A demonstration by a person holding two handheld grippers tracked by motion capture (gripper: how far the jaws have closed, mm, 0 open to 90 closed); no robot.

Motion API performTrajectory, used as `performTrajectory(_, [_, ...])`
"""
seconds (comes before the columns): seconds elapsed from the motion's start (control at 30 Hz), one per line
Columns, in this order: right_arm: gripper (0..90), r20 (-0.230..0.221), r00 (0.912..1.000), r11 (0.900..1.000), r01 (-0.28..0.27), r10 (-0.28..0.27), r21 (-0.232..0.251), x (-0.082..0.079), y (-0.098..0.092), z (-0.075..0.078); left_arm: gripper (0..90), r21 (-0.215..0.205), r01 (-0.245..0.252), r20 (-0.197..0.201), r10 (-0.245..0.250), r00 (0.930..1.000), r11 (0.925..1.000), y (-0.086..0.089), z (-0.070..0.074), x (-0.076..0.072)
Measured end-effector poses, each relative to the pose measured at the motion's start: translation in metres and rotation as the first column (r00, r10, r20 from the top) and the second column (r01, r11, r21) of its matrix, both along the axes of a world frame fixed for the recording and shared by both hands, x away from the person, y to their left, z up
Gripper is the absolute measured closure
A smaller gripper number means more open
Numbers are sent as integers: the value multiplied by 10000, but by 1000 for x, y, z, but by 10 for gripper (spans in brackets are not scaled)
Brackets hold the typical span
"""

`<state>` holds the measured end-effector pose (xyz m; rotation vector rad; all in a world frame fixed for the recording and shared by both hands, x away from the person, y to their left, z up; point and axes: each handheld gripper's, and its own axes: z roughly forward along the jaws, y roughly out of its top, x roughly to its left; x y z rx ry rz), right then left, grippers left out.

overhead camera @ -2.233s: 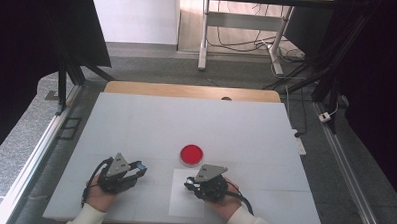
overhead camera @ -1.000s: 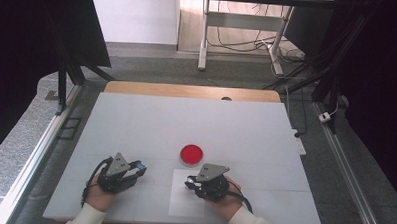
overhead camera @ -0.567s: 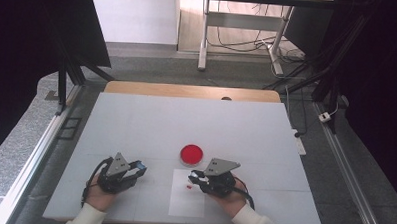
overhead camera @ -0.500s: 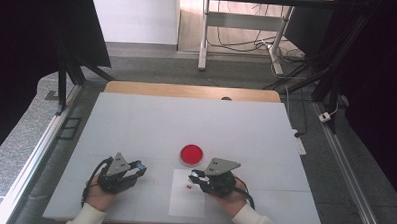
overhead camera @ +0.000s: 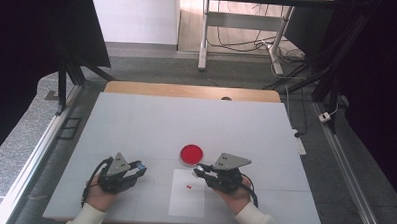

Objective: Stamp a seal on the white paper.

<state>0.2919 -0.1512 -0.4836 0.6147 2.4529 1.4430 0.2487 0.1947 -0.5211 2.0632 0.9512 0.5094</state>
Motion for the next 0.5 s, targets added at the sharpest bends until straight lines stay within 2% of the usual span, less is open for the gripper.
performTrajectory(0.27, [752,71,9995,9974,316,-321,644,3,-9,8,646,-16,-6,10,6,10000,10000,0,0,0])
performTrajectory(0.5, [752,-68,9983,9914,583,-579,1176,6,-17,13,646,18,16,3,-16,10000,10000,-1,0,0])
